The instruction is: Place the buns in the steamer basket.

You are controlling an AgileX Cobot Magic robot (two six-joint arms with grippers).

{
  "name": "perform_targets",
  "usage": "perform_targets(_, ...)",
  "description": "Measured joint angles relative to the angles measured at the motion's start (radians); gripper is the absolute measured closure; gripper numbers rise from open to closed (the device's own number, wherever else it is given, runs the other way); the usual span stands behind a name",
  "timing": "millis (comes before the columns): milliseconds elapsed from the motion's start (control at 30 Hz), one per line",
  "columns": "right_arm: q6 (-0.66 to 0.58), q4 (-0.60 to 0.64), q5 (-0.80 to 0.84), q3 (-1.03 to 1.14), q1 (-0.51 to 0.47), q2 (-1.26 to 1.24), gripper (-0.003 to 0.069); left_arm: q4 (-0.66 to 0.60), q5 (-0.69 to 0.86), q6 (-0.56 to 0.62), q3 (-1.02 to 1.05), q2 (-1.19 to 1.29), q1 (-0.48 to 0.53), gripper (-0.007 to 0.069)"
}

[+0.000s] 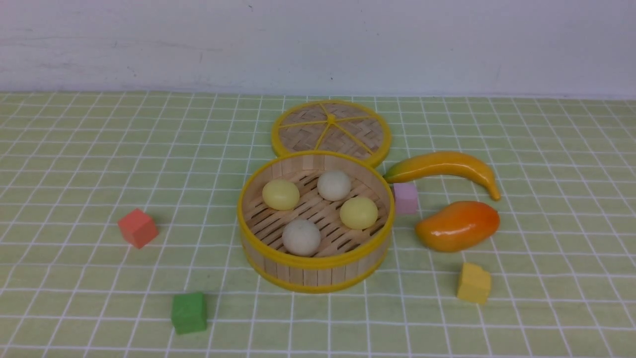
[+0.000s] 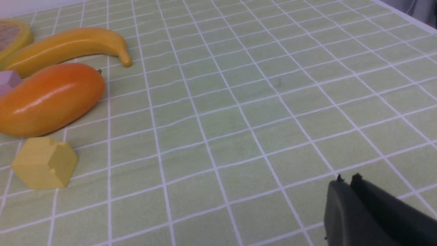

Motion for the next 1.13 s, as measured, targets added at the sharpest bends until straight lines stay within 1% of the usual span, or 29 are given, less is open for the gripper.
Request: perform_targets(1133,0.0,0.0,0.0,0.0,-0.002,0.0,0.0587,0.0,0.0,0.0,0.0,0.0,0.0,0.0387)
